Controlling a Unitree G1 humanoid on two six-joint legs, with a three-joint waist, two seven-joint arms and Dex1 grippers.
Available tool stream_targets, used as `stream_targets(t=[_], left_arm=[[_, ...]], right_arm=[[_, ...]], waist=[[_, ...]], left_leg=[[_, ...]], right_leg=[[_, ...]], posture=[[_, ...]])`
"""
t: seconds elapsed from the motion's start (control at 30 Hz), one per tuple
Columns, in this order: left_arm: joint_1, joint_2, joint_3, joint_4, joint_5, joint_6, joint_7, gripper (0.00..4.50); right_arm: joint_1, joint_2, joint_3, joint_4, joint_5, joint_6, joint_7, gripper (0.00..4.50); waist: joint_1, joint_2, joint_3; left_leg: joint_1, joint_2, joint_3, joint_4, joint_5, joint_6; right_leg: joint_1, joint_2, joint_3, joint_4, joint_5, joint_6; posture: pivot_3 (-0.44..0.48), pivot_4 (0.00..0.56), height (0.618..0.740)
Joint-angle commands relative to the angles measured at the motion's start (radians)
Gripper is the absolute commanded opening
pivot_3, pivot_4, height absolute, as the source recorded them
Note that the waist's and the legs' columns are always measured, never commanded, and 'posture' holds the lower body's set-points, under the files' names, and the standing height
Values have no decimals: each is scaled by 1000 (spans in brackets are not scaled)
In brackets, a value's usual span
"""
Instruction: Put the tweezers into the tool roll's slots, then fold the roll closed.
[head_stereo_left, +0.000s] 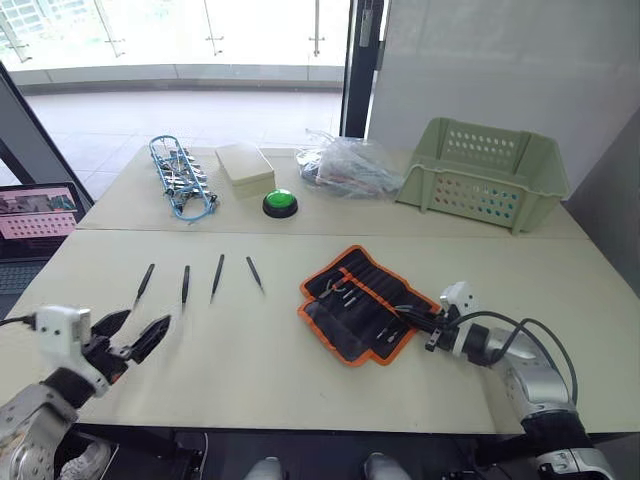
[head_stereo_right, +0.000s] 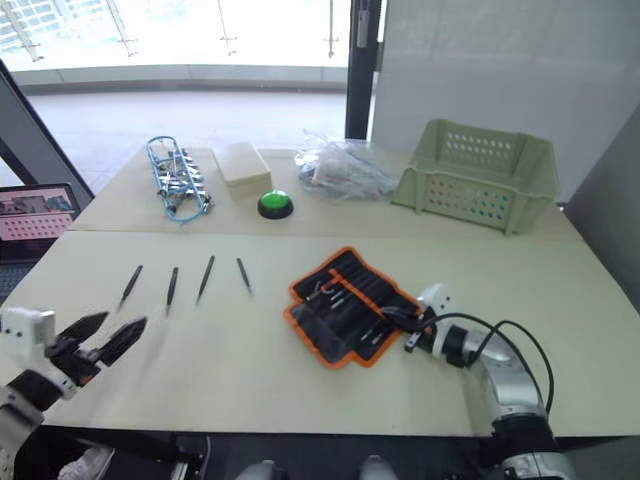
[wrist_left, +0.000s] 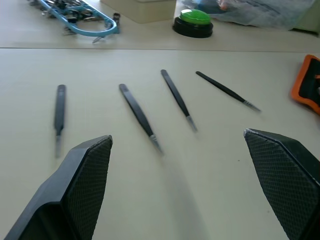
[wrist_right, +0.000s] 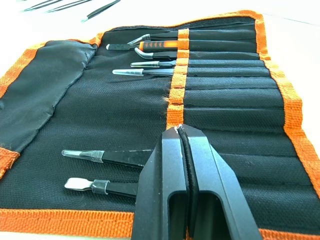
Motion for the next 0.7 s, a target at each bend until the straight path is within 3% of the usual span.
stream_targets(t=[0.03, 0.3, 0.7], left_arm=[[84, -51, 76, 61, 43, -184, 27, 4467], [193, -173, 107, 151, 21, -394, 78, 4467], [171, -158, 45, 229, 88, -545, 165, 4467]], right_arm=[[-4, 5, 25, 40, -30, -1, 16, 0], [-37, 5, 27, 83, -44, -10, 34, 0], [-63, 1, 25, 105, -69, -13, 42, 0]], waist=[[0, 0, 0], [3, -2, -1], [0, -3, -2]], left_leg=[[0, 0, 0, 0, 0, 0], [0, 0, 0, 0, 0, 0], [0, 0, 0, 0, 0, 0]], right_leg=[[0, 0, 0, 0, 0, 0], [2, 0, -1, -2, 0, 0], [2, 1, -1, -2, 0, 0]], posture=[[0, 150, 740], [0, 150, 740], [0, 150, 740]])
